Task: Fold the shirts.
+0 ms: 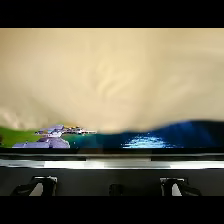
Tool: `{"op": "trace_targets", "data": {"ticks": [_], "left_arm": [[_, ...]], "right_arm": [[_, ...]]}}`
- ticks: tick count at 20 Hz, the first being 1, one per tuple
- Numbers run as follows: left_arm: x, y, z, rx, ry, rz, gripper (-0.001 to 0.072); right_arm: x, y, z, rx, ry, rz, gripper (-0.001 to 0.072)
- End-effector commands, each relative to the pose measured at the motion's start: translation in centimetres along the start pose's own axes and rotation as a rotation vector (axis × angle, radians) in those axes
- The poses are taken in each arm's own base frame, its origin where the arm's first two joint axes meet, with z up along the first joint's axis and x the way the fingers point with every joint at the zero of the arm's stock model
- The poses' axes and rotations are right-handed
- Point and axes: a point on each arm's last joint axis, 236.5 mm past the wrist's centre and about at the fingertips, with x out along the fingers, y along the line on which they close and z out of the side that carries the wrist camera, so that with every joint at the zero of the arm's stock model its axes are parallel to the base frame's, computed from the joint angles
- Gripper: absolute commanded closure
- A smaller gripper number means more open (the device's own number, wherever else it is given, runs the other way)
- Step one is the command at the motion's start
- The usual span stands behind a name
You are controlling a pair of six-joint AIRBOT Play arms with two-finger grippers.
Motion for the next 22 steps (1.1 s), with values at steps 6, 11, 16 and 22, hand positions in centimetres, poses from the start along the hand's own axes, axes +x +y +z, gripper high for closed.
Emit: {"op": "trace_targets", "data": {"ticks": [6,11,16,22], "left_arm": [[6.2,6.0,-20.1,-0.140,0.642,0.040,0.0686],[5.6,9.2,-46.9,-0.275,1.208,0.009,0.0686],[2.6,11.4,-65.0,-0.376,1.447,0.077,0.0686],[13.0,16.3,-67.3,-0.362,1.171,0.178,0.0686]], "right_arm": [[6.6,0.3,-24.3,0.092,0.888,0.024,0.0676],[8.9,3.9,-48.4,0.124,1.461,0.106,0.0676],[13.8,8.2,-64.9,0.154,1.443,0.094,0.0674],[28.4,7.8,-59.4,0.329,0.804,0.025,0.0675]]}}
